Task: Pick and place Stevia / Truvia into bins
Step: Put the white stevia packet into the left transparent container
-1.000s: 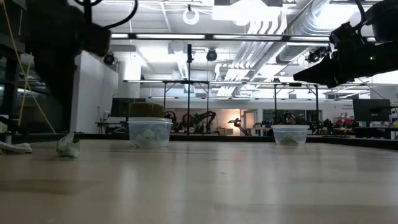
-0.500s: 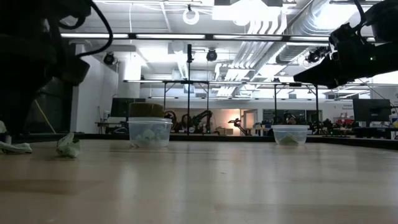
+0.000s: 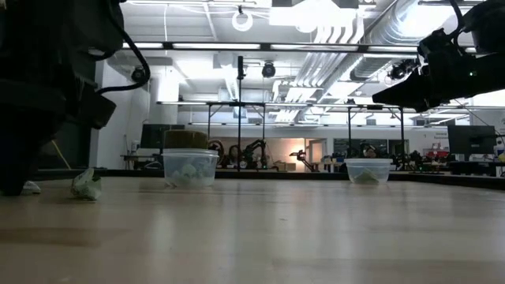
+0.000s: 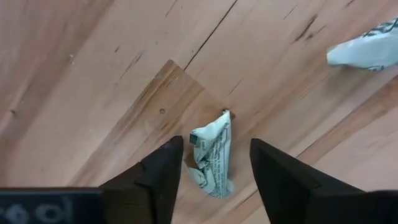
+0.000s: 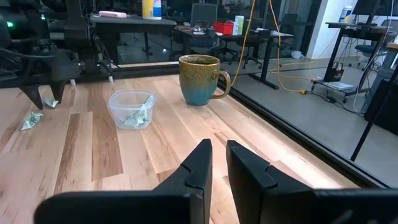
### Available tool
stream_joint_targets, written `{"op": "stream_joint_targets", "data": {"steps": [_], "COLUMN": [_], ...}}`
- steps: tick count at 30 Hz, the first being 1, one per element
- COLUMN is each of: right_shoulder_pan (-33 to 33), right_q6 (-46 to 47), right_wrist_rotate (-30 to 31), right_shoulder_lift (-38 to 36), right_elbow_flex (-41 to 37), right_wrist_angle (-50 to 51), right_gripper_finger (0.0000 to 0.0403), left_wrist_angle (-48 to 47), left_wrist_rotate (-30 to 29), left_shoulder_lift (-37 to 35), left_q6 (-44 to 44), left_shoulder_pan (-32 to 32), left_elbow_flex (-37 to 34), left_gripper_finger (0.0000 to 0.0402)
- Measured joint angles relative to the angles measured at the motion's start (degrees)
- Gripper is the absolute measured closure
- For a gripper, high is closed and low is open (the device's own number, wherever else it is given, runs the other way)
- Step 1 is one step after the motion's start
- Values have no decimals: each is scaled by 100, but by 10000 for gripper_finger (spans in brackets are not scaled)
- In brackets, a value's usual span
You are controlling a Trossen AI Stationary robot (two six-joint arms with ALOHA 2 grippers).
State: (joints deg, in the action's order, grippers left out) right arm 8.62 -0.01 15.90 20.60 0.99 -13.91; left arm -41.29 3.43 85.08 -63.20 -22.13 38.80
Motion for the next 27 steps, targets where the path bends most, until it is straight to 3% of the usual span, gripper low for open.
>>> {"op": "stream_joint_targets", "data": {"steps": [4, 10, 14, 16, 21, 24, 27], "right_shoulder_pan": [0, -2, -2, -1, -2, -2, -2], "right_q6": [0, 0, -25, -28, -42, -42, -44], "right_wrist_rotate": [0, 0, 0, 0, 2, 1, 0], "right_shoulder_lift": [0, 0, 0, 0, 0, -2, -2], "right_elbow_flex": [0, 0, 0, 0, 0, 0, 0], "right_wrist_angle": [0, 9, 9, 17, 87, 92, 96], "right_gripper_finger": [368, 364, 362, 363, 368, 366, 363], "left_wrist_angle": [-55, -105, -310, -122, -71, 560, 1145], "left_wrist_rotate": [-1, 13, -269, -676, -2553, -3743, -3997], "left_shoulder_lift": [5, 10, 53, 69, 58, 30, 44], "left_q6": [250, 355, 748, 1262, 2781, 3517, 4300], "left_shoulder_pan": [1, 9, -3, -7, 40, 333, 774], "left_elbow_flex": [-13, 34, 277, 515, 1041, 1156, 1148], "left_gripper_finger": [237, 375, 365, 352, 377, 379, 375]}}
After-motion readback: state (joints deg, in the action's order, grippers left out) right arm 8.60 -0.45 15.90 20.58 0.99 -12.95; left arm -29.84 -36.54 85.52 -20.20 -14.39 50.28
